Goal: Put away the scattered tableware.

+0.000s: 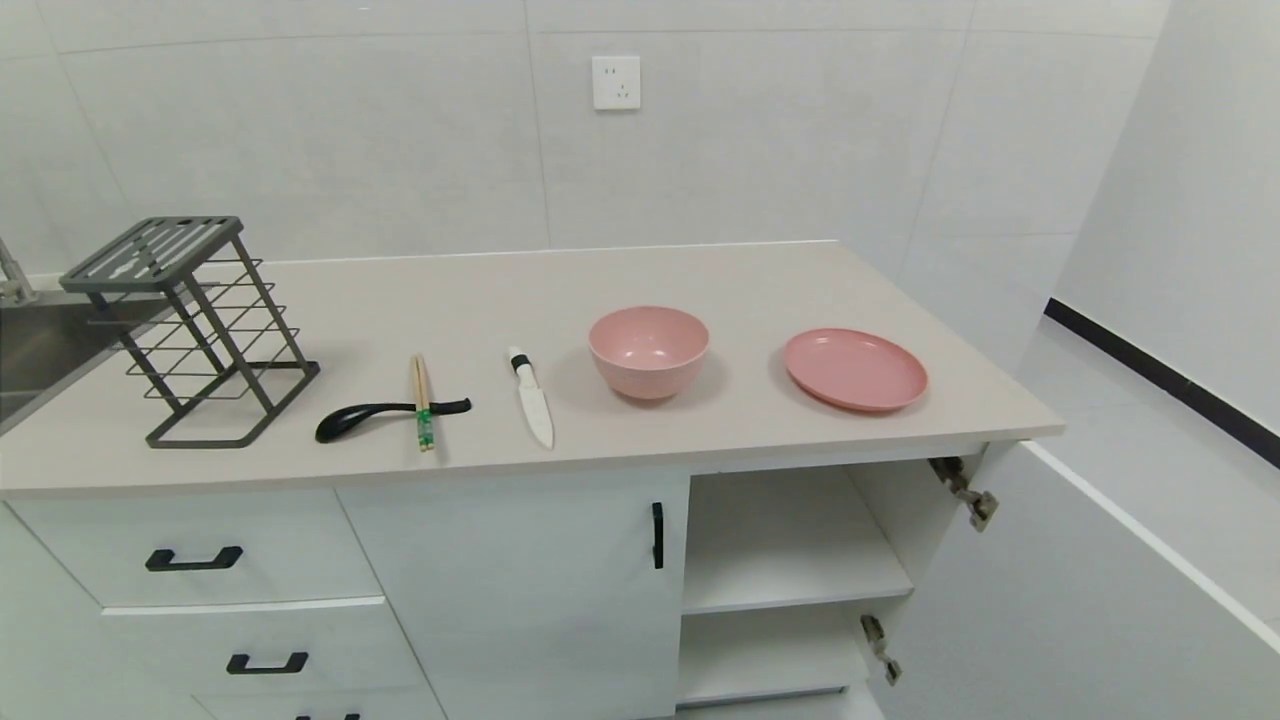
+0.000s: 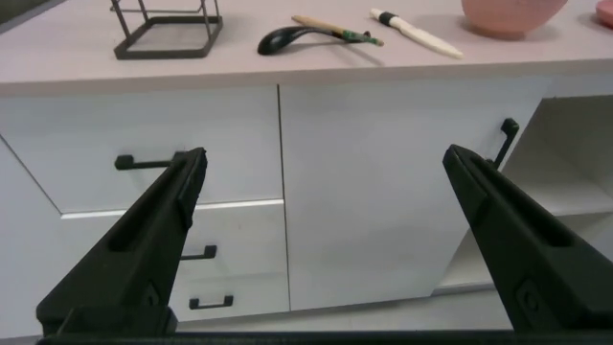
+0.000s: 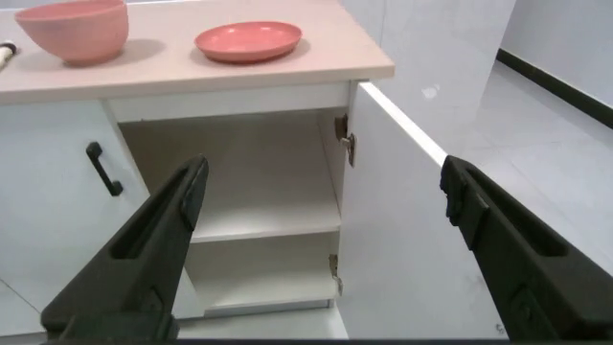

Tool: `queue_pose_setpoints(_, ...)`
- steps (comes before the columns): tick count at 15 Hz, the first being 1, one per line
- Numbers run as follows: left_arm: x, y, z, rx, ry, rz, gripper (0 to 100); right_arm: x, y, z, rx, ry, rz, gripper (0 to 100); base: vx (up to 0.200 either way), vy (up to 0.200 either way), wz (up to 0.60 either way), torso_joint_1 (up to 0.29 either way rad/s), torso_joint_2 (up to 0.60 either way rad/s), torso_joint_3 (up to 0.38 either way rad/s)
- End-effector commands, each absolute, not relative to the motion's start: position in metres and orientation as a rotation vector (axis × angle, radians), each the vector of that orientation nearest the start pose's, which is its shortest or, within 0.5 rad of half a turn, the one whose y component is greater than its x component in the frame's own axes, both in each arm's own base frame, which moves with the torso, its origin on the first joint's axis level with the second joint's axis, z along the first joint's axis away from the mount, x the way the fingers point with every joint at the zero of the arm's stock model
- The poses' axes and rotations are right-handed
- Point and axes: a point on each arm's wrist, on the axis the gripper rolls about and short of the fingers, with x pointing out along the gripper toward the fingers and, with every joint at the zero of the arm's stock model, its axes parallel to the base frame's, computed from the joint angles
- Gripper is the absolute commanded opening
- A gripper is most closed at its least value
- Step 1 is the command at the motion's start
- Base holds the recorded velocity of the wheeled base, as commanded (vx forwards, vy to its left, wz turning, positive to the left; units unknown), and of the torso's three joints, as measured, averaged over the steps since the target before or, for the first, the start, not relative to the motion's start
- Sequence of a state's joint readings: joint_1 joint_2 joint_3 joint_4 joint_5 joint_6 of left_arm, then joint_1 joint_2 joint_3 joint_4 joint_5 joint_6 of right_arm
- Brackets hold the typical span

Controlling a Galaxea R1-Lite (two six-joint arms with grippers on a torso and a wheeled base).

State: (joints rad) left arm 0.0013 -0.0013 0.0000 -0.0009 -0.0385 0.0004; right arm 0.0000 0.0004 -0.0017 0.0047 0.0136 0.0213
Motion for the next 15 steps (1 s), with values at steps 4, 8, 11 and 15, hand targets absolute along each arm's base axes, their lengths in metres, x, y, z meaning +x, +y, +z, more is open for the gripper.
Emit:
queue_pose_setpoints(4,-0.0228,-0.0009,0.0756,0.0,-0.002,-0.037,100,-0.0229,0.0003,0.0754,0.021,0.003,0.014,100,0.0,0.0,0.0,0.278,-0.52,-0.255)
queue_pose_setpoints(8,-0.0228,-0.0009,0.0756,-0.002,-0.002,-0.037,100,-0.0229,0.0003,0.0754,0.021,0.003,0.014,100,0.15,0.0,0.0,0.168,-0.33,-0.159)
queue_pose_setpoints(11,-0.0228,-0.0009,0.0758,-0.003,-0.003,-0.037,100,-0.0229,0.0003,0.0754,0.021,0.003,0.014,100,0.133,0.0,0.0,0.021,-0.04,-0.018)
queue_pose_setpoints(15,-0.0228,-0.0007,0.0758,-0.003,-0.003,-0.029,100,-0.0229,0.0003,0.0754,0.021,0.003,0.015,100,0.0,0.0,0.0,0.0,0.0,0.0)
